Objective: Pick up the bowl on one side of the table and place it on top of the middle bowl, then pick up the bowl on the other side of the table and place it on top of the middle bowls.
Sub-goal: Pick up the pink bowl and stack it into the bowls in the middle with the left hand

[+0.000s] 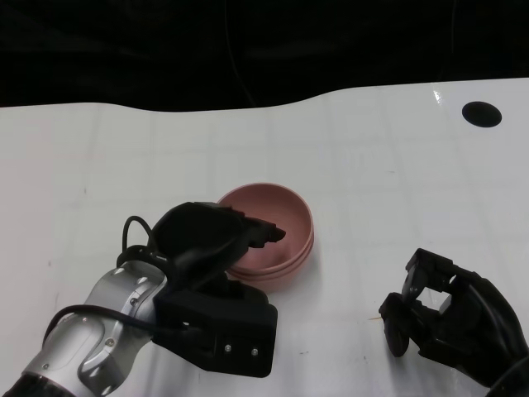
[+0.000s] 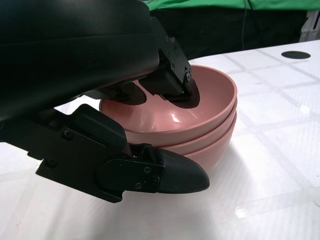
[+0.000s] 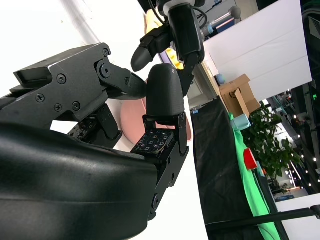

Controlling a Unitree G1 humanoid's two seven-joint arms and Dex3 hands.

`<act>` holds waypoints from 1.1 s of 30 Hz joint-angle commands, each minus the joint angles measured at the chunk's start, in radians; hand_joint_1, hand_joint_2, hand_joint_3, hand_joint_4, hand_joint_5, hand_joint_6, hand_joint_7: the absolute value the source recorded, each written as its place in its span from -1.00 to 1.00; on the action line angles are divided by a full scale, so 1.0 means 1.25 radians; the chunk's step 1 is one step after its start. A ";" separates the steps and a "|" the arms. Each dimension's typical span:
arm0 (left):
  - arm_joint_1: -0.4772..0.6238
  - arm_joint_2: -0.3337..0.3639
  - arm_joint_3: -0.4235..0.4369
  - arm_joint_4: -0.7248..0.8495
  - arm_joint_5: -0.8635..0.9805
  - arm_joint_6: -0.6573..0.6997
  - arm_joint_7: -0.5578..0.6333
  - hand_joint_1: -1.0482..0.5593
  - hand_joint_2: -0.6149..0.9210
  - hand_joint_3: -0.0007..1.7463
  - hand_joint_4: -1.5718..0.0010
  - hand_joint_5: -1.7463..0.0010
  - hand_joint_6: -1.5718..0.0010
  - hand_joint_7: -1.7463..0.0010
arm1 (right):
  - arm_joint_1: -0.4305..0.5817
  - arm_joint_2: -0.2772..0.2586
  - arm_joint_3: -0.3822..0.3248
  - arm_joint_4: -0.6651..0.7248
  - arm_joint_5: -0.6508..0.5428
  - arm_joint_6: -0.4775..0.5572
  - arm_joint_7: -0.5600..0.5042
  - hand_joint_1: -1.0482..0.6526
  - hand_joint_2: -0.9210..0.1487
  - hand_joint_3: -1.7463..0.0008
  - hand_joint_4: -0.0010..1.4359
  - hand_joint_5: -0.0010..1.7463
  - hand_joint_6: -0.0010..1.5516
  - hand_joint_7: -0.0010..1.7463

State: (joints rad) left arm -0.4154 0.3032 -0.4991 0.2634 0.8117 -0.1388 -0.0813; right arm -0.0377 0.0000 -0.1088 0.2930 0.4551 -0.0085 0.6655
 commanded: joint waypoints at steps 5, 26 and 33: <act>0.007 0.007 0.007 0.019 -0.013 -0.030 0.032 -0.75 1.00 -0.58 0.37 0.96 0.23 0.98 | -0.011 -0.011 -0.008 0.019 -0.002 -0.024 0.006 0.07 -0.52 0.11 0.25 1.00 0.06 0.63; 0.047 0.023 0.062 -0.175 -0.021 0.012 0.008 -0.91 1.00 -0.53 0.40 0.98 0.29 0.99 | -0.018 -0.016 -0.014 0.033 0.003 -0.026 0.018 0.06 -0.49 0.06 0.23 1.00 0.03 0.66; 0.121 0.022 0.165 -0.327 -0.131 0.029 -0.018 -0.98 1.00 -0.46 0.31 0.96 0.25 0.99 | -0.016 -0.016 -0.015 0.027 0.003 -0.017 0.014 0.07 -0.48 0.05 0.25 1.00 0.04 0.66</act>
State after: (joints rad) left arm -0.2861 0.3183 -0.3306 -0.1060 0.6824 -0.1158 -0.0880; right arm -0.0551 -0.0039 -0.1160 0.3307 0.4549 -0.0262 0.6816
